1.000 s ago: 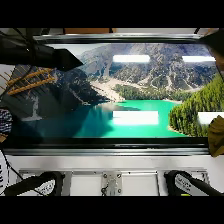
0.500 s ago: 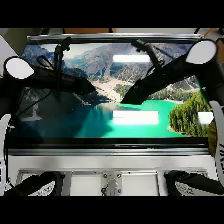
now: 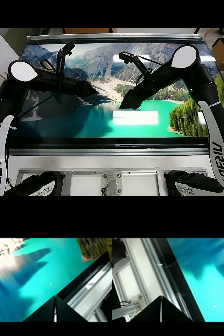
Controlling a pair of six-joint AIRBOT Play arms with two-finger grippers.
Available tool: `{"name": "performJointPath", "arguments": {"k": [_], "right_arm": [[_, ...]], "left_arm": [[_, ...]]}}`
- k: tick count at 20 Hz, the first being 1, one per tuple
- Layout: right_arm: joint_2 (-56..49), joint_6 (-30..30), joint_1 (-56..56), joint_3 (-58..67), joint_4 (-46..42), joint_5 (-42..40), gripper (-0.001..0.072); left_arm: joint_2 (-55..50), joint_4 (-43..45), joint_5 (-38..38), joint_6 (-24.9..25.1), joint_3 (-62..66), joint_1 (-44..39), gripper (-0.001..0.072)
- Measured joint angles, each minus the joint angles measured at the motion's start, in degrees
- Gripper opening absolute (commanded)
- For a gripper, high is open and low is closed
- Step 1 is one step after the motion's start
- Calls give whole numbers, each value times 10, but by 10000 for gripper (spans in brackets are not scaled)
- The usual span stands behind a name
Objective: Fold the clothes and pants, and hang the long-sleeved shirts on hangers.
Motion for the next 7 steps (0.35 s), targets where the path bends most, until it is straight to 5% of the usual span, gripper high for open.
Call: {"name": "performJointPath", "arguments": {"k": [7], "right_arm": [[-1, 0, 1, 0, 0, 3, 22]], "left_arm": [[0, 0, 1, 0, 0, -1, 12]]}}
